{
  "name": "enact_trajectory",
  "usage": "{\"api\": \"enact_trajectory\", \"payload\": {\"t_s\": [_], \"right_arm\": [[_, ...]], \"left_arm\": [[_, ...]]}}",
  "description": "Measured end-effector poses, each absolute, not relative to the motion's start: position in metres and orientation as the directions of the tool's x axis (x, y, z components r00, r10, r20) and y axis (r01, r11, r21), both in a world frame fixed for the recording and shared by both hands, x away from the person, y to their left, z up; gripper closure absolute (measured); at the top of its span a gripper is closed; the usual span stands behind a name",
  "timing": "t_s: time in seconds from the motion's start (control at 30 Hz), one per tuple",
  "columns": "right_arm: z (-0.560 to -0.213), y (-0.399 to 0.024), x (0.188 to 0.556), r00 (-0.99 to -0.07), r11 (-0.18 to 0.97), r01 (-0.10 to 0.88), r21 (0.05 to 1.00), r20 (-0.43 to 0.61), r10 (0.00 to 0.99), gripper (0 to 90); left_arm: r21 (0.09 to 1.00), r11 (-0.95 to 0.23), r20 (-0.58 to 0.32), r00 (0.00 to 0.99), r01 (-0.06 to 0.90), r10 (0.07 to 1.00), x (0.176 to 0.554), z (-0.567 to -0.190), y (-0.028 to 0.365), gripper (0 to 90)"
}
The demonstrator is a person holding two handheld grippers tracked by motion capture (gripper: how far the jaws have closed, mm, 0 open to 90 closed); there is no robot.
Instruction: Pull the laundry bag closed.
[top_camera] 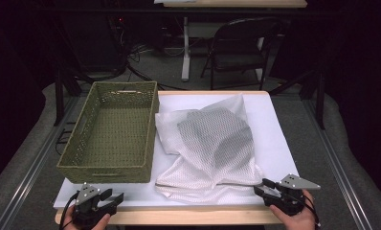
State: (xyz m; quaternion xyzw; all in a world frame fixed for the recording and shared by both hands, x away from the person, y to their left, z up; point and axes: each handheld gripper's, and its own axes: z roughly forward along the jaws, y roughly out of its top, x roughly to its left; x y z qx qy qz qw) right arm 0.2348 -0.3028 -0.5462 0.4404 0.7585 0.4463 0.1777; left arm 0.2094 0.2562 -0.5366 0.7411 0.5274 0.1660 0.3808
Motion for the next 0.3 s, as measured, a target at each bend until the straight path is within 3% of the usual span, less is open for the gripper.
{"api": "enact_trajectory", "payload": {"t_s": [0.3], "right_arm": [[-0.5467, -0.3046, 0.2349, -0.537, 0.202, 0.514, 0.834, 0.129, 0.834, 49.5]], "left_arm": [[0.741, -0.15, -0.156, 0.385, 0.655, 0.91, 0.2101, -0.5366, 0.257, 49.7]]}}
